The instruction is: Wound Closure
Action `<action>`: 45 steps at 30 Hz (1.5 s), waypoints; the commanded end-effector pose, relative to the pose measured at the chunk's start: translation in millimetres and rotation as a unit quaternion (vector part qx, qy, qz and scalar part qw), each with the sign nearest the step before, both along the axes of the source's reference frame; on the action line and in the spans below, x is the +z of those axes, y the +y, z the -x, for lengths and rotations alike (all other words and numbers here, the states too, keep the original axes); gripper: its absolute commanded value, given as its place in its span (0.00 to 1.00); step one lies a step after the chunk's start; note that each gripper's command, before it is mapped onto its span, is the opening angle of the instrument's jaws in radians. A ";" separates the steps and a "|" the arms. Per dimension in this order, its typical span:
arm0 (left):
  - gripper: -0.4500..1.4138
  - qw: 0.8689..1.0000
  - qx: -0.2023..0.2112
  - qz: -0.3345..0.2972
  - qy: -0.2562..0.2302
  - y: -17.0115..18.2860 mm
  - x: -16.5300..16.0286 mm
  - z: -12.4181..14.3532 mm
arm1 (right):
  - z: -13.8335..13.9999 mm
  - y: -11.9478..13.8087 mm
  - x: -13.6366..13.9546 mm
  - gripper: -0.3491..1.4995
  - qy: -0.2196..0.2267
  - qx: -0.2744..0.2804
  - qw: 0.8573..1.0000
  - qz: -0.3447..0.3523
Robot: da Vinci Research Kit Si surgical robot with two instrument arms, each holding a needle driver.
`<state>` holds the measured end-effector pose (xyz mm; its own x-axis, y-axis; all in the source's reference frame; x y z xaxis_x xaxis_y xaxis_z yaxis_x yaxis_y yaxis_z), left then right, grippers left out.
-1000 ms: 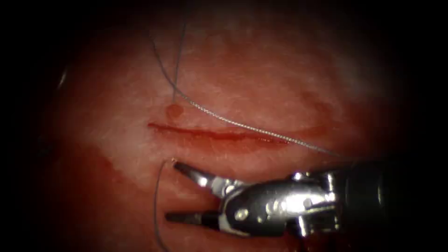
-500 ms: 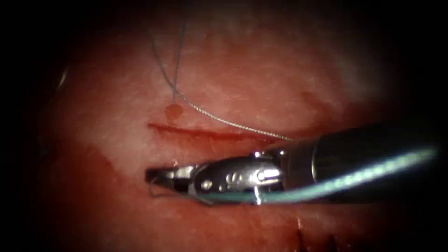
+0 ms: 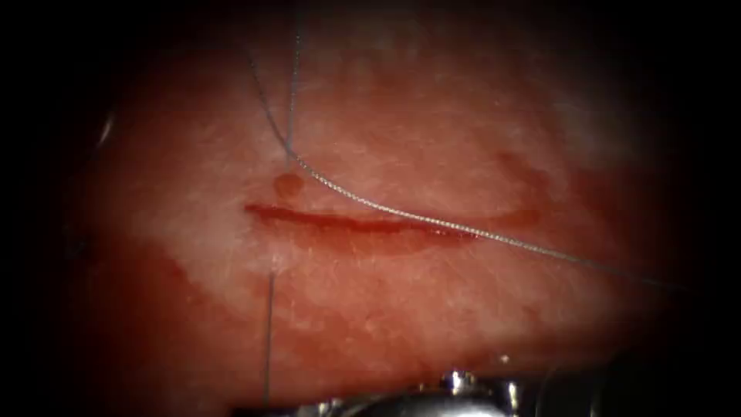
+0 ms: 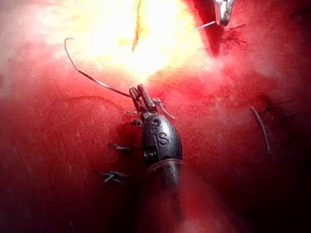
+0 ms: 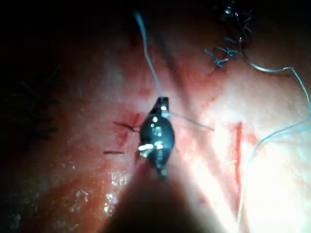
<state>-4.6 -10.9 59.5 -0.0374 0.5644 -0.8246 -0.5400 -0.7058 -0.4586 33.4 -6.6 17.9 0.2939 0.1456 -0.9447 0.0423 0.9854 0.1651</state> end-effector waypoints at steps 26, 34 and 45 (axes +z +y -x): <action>0.00 0.998 0.036 0.050 -0.030 -0.3 -6.5 3.6 | 1.7 5.1 8.4 0.80 -0.039 0.071 0.996 0.033; 0.00 0.991 0.055 0.100 -0.068 0.7 -17.0 7.3 | 2.1 5.3 9.0 0.78 -0.040 0.071 0.996 0.034; 0.00 0.993 0.060 0.095 -0.046 7.0 -10.8 10.9 | 2.3 5.1 8.9 0.78 -0.041 0.073 0.996 0.038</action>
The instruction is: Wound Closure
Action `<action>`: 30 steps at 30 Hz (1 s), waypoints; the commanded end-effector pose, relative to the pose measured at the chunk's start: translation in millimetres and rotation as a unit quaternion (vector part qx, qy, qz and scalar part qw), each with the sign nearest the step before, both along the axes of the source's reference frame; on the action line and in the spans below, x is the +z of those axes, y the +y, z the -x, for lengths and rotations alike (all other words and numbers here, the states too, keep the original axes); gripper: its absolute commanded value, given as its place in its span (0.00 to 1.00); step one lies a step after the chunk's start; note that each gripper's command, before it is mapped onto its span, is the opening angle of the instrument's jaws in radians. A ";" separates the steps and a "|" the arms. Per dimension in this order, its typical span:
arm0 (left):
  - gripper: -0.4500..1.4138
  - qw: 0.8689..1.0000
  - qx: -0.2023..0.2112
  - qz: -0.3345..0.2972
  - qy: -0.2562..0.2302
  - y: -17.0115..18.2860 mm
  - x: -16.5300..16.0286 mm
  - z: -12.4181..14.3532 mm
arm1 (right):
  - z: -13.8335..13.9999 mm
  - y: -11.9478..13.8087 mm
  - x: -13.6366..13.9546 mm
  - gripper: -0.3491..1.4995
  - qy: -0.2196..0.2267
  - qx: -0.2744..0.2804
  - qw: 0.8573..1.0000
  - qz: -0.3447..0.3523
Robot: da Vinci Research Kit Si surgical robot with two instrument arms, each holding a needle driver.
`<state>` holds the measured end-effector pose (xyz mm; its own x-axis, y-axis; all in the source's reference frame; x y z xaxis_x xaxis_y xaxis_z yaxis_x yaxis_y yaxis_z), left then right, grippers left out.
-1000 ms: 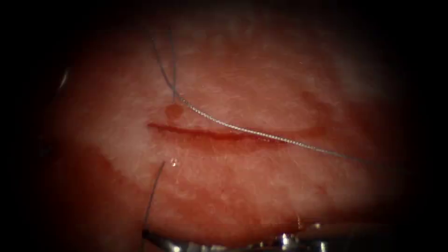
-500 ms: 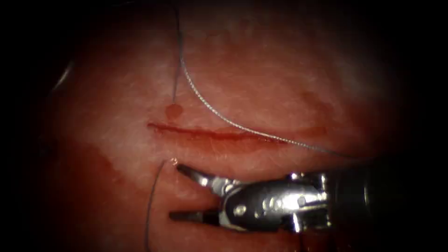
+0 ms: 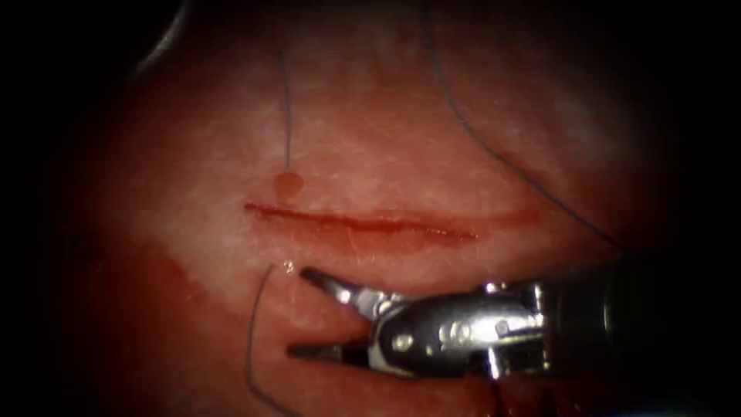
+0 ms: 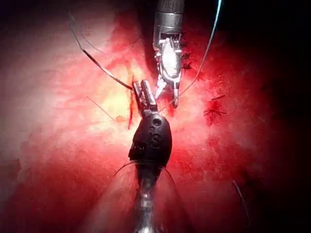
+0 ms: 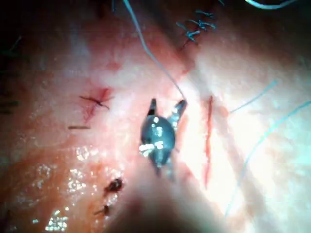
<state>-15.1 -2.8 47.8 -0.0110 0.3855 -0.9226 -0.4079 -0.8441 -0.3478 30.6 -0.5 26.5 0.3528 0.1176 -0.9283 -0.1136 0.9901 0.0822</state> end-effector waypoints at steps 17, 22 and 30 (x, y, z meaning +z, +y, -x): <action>0.23 0.994 -0.017 -0.094 0.054 1.6 19.4 -0.1 | -3.3 -1.2 0.8 0.78 0.003 0.010 1.000 -0.001; 0.78 0.987 -0.057 -0.138 0.058 1.4 19.7 -0.2 | -4.4 -1.1 0.9 0.78 0.006 0.008 1.000 -0.003; 0.77 0.979 -0.100 -0.155 0.084 0.1 16.8 -1.2 | -6.7 -0.5 1.2 0.59 0.014 0.006 1.000 -0.012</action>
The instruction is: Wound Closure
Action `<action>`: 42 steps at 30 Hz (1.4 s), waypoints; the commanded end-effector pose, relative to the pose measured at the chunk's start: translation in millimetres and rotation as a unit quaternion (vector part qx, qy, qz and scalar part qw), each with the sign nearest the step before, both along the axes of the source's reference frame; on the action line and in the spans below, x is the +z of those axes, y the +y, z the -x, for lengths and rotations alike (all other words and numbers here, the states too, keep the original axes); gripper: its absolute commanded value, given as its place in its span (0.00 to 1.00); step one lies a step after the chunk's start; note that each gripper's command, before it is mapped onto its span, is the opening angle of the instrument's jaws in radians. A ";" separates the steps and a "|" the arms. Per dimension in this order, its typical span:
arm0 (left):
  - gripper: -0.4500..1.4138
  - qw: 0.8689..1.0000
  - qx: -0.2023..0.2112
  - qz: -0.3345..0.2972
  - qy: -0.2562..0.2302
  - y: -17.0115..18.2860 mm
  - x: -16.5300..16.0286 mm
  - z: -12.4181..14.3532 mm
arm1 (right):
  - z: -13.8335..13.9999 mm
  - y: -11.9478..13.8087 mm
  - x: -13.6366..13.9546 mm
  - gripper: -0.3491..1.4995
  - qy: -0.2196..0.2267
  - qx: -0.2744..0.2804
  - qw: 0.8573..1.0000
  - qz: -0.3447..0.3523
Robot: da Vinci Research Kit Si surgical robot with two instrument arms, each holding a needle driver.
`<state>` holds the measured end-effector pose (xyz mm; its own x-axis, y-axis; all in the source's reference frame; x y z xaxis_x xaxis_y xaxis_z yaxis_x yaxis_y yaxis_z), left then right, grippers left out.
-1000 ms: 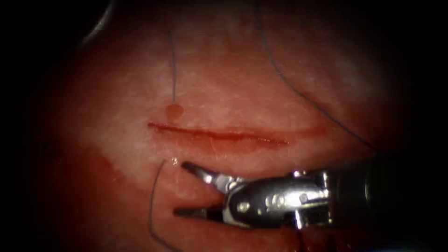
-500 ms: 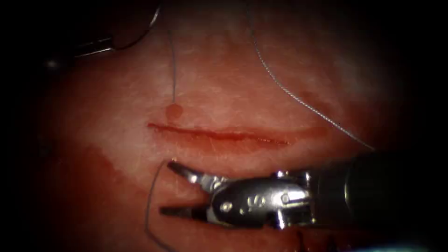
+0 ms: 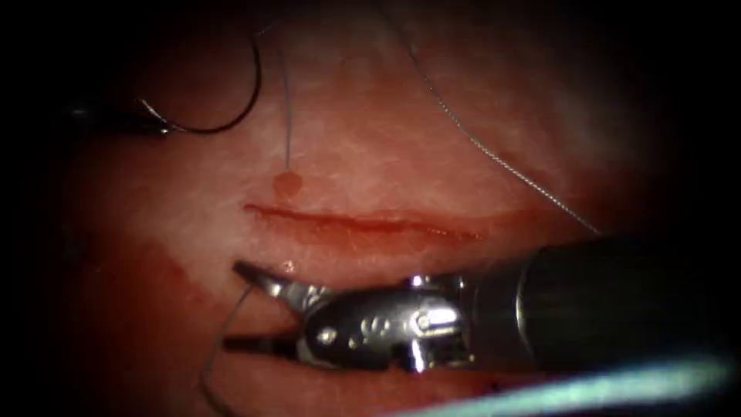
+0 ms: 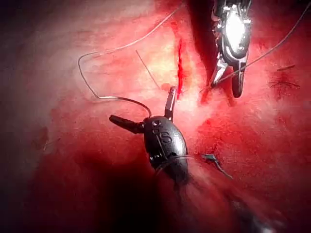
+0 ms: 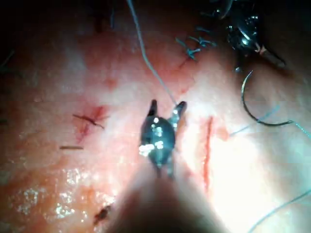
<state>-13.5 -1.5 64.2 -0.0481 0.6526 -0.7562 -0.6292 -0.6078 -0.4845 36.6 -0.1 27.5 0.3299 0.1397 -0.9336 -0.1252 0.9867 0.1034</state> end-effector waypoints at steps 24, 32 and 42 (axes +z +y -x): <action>0.59 0.989 0.147 -0.011 0.002 -12.7 -17.9 9.1 | 0.2 0.2 0.4 0.60 -0.006 0.012 1.000 -0.005; 0.59 0.974 0.227 -0.006 0.014 -17.4 -23.9 14.9 | 0.4 -0.3 1.8 0.00 -0.009 0.006 1.000 -0.001; 0.65 0.977 0.199 0.007 0.074 -16.0 -27.6 16.9 | 0.2 -0.7 2.1 0.00 -0.014 -0.008 1.000 -0.004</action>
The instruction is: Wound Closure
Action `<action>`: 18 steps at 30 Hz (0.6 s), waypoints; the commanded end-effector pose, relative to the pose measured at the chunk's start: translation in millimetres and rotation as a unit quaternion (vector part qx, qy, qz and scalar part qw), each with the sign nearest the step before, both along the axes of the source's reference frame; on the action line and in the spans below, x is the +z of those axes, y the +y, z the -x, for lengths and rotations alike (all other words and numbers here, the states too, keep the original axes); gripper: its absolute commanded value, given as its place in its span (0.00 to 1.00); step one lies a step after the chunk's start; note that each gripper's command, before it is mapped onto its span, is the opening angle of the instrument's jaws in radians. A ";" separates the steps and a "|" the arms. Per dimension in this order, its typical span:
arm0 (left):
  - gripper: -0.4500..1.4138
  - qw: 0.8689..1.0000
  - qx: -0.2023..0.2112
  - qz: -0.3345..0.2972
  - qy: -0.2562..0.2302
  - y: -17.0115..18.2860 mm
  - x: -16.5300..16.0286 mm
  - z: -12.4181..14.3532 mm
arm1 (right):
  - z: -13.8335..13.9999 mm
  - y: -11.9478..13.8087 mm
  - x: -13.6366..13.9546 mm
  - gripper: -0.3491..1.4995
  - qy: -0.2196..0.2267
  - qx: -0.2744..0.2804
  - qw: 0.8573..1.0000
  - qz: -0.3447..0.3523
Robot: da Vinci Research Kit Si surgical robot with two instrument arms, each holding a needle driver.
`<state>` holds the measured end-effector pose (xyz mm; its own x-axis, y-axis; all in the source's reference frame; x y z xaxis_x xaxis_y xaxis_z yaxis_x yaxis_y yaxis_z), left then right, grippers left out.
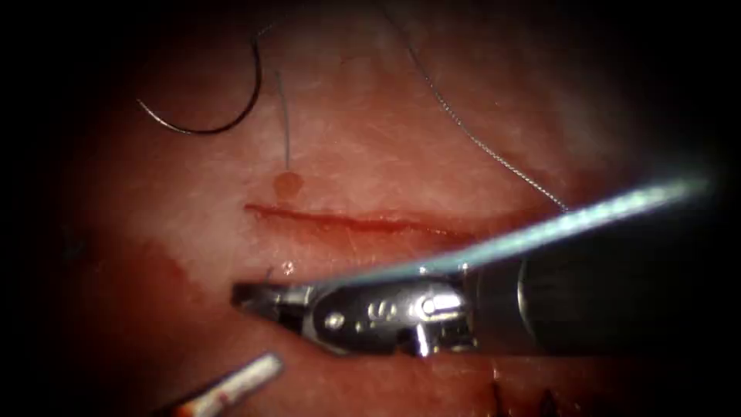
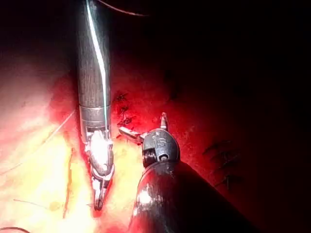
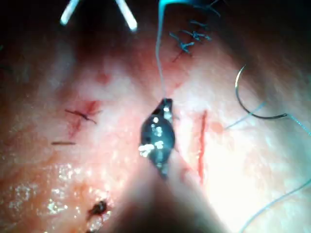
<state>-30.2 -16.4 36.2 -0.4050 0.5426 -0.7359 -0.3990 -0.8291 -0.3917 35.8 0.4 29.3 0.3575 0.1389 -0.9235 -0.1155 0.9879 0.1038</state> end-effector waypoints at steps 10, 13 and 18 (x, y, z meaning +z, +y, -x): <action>0.66 0.998 -0.034 0.000 0.053 -0.3 0.0 -2.9 | -0.7 -1.2 0.4 0.00 0.000 -0.002 1.000 -0.001; 0.65 0.997 -0.045 0.000 0.059 0.2 0.1 -2.5 | -0.8 -1.3 0.4 0.00 -0.001 -0.003 1.000 -0.001; 0.59 0.997 -0.052 0.007 0.059 1.4 1.3 -1.3 | -1.1 -1.5 0.3 0.00 -0.001 -0.003 1.000 -0.001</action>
